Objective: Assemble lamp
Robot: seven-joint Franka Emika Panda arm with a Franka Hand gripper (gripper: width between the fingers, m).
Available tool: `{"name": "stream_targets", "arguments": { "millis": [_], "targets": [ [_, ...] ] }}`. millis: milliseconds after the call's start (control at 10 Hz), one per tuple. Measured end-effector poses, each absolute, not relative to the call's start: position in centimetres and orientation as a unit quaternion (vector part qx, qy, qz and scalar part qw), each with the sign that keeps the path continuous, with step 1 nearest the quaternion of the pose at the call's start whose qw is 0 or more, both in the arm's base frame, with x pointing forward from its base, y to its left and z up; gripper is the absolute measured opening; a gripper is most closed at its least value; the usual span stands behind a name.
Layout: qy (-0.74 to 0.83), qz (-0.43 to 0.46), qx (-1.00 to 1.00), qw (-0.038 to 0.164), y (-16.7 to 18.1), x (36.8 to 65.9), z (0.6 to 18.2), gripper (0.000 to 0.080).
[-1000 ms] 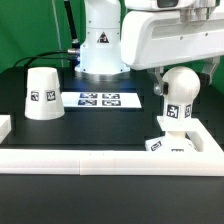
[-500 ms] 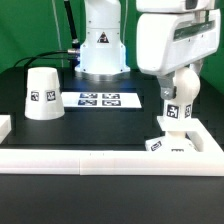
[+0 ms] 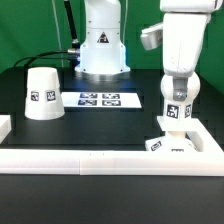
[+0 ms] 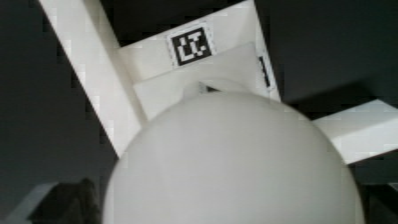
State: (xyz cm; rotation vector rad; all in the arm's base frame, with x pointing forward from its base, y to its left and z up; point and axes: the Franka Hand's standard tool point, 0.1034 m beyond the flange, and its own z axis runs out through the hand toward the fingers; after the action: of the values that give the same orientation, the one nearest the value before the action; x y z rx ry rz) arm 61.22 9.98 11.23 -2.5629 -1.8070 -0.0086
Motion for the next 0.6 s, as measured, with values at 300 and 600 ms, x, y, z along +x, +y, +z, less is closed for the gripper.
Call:
{"name": "stream_targets", "arguments": {
  "millis": [300, 600],
  "targets": [
    [-0.574, -0.003, -0.819, 0.003, 9.94, 61.21, 11.21, 0.0576],
    [-0.559, -0.003, -0.829, 0.003, 9.92, 61.21, 11.21, 0.0576]
  ]
}}
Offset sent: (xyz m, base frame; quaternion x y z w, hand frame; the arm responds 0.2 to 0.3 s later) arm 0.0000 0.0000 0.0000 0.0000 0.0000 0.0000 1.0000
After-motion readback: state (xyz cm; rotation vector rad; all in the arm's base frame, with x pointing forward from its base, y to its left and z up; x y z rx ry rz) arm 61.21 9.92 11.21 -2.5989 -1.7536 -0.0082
